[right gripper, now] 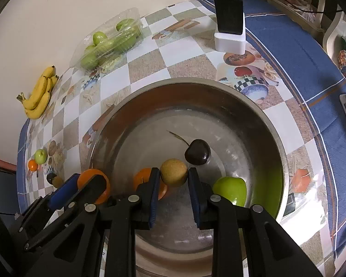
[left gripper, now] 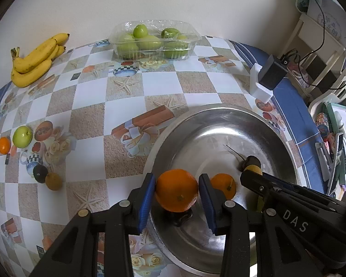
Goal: Organize fruits
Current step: 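Open both grippers to drop the brown fruit and orange into the bowl, then move both grippers from the bowl back toward the remaining loose fruit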
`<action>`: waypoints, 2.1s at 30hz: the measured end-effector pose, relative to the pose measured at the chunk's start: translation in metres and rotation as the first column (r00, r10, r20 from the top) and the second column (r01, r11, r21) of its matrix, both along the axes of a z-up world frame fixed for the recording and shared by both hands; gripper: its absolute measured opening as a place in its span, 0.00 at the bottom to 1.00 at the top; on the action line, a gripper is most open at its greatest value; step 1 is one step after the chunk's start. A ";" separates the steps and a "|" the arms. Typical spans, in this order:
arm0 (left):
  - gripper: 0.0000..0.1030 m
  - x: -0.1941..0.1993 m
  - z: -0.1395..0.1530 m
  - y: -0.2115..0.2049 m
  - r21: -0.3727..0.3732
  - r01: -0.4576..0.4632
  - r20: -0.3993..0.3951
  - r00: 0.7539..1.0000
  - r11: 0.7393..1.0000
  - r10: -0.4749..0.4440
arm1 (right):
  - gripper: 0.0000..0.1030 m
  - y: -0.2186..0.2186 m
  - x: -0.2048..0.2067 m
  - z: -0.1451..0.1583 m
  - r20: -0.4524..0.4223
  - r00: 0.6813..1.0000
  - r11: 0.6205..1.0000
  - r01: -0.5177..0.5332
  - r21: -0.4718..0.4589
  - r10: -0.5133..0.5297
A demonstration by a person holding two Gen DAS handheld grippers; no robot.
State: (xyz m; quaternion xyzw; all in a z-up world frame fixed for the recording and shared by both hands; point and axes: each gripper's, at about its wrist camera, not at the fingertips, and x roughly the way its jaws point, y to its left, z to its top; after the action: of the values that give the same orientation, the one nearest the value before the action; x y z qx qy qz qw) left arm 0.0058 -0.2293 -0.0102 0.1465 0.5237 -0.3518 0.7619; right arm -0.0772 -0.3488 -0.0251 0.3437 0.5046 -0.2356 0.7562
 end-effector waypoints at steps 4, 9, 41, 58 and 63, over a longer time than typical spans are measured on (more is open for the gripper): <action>0.47 0.002 0.005 0.001 -0.009 -0.005 0.006 1.000 1.000 0.005 | 0.26 -0.001 -0.001 0.003 0.005 1.000 1.000 0.008 -0.003 -0.008; 0.47 0.005 0.010 0.004 -0.027 -0.016 -0.001 1.000 1.000 0.016 | 0.26 -0.001 -0.002 0.009 0.017 1.000 1.000 0.010 -0.010 -0.010; 1.00 0.059 -0.016 0.079 0.202 -0.386 0.070 0.922 0.900 0.380 | 0.85 0.013 0.012 0.008 -0.037 0.998 0.993 -0.047 -0.112 0.043; 1.00 0.063 0.007 0.095 0.206 -0.336 0.149 0.939 0.919 0.310 | 0.97 0.025 0.014 0.012 -0.042 0.997 0.984 -0.073 -0.162 0.067; 1.00 0.066 0.014 0.103 0.207 -0.329 0.167 0.940 0.921 0.298 | 0.97 0.029 0.015 0.010 -0.058 0.995 0.984 -0.091 -0.156 0.083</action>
State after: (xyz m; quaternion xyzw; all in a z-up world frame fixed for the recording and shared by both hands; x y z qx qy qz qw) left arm 0.0722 -0.1263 0.0034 0.1714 0.5261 -0.1510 0.8192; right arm -0.0620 -0.3193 -0.0152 0.2539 0.5180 -0.2506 0.7775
